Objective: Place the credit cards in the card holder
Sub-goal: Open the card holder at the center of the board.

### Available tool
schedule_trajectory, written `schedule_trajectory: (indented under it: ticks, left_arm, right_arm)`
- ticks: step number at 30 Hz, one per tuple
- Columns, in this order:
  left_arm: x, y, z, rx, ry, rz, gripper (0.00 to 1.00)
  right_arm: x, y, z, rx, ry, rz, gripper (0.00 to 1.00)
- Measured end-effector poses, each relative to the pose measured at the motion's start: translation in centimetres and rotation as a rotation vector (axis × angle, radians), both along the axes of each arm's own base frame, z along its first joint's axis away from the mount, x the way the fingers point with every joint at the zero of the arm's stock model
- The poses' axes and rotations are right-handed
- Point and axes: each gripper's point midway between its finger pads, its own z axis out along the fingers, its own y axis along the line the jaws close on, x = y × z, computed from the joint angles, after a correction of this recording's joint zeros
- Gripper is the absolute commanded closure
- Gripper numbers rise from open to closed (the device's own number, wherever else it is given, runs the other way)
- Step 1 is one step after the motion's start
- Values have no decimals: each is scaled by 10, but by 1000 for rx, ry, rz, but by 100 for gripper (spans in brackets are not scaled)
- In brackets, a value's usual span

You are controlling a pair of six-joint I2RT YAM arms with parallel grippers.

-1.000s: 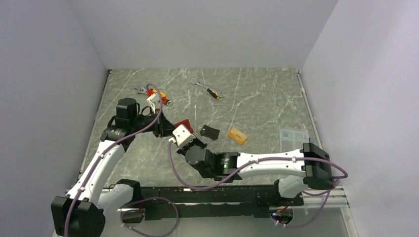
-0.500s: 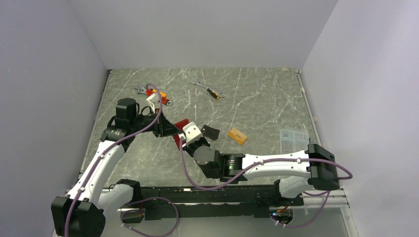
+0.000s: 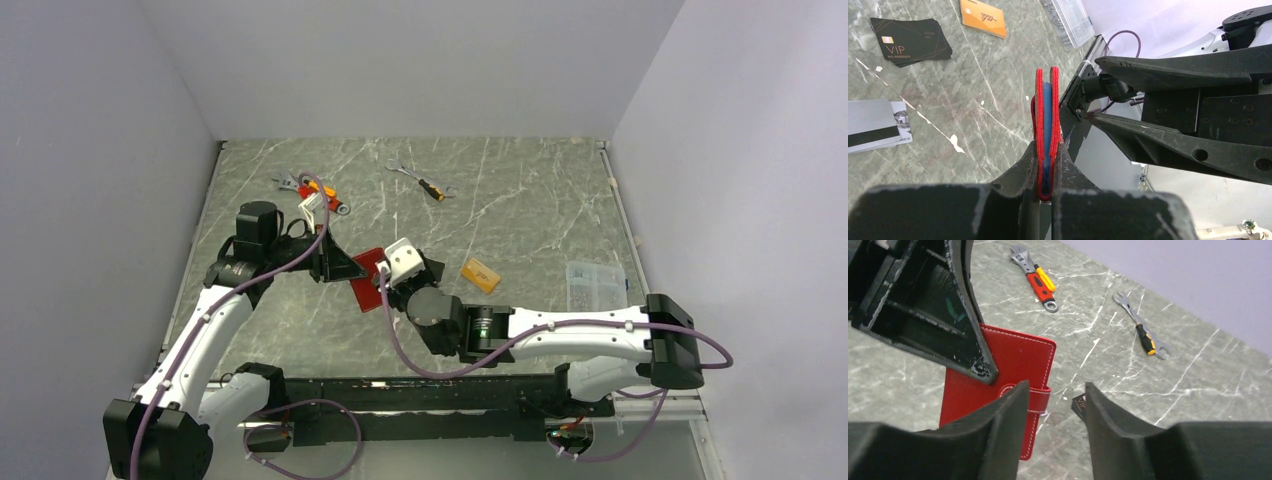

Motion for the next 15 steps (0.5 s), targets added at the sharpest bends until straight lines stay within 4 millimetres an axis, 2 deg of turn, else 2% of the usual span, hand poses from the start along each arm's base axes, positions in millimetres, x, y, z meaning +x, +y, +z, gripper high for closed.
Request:
schedule_trajectory:
  ticks: [2,7,15]
  left_arm:
    - [-1,0,-1,1,6,0,100]
    - [0,0,-1,2,7,2,100]
    - [0,1,-1,1,7,6,100]
  right_arm:
    - [-5,-2,1,-10,5,29,41]
    - [-18,0,-3,-39,10,78,41]
    - [-19,14,-29,-133,11,96,47]
